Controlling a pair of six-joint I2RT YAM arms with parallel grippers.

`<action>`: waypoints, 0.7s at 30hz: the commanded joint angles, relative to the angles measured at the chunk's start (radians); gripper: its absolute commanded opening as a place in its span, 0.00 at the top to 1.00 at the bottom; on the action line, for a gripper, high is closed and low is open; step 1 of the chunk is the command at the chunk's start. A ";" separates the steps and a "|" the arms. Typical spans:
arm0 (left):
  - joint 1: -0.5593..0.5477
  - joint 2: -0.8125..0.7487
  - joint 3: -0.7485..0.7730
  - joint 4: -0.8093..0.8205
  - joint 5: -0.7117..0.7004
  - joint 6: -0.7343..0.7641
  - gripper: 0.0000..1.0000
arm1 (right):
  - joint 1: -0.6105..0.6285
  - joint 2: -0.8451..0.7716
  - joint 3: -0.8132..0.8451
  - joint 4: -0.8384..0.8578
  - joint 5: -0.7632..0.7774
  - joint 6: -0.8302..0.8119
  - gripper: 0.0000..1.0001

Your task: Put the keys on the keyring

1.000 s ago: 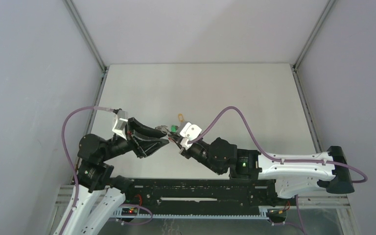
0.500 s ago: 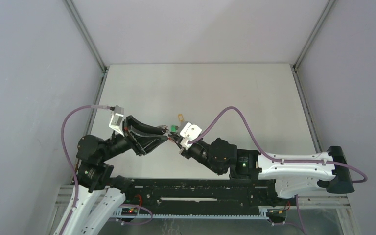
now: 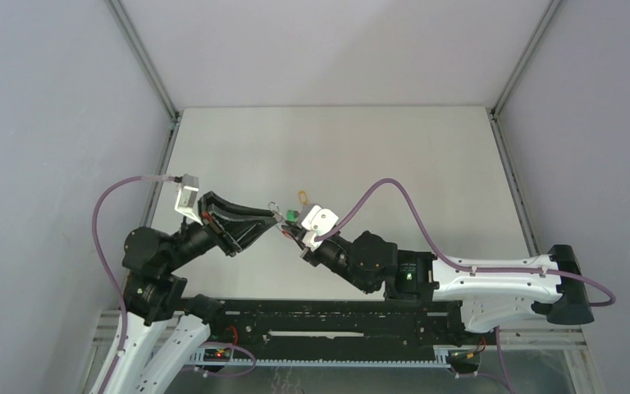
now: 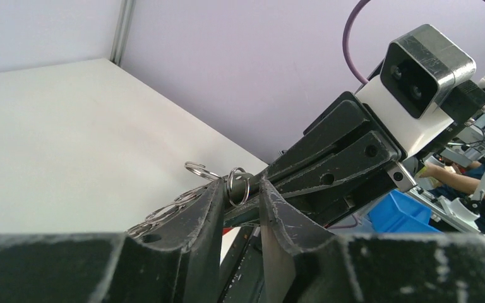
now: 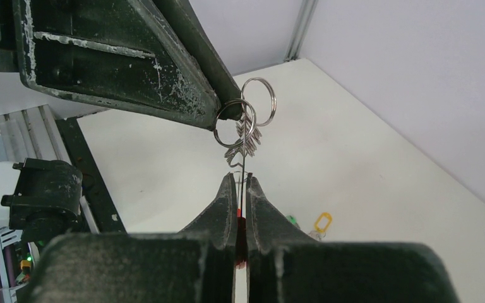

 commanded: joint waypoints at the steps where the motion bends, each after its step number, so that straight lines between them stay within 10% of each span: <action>1: 0.006 0.005 0.043 0.006 -0.017 0.009 0.69 | 0.016 -0.001 0.005 0.061 -0.006 -0.007 1.00; 14: 0.007 0.023 0.010 -0.008 0.057 0.025 0.74 | 0.016 0.003 0.005 0.061 0.003 -0.008 1.00; 21: 0.006 0.027 0.027 -0.046 0.014 0.059 0.98 | 0.016 0.010 0.005 0.063 0.002 -0.008 1.00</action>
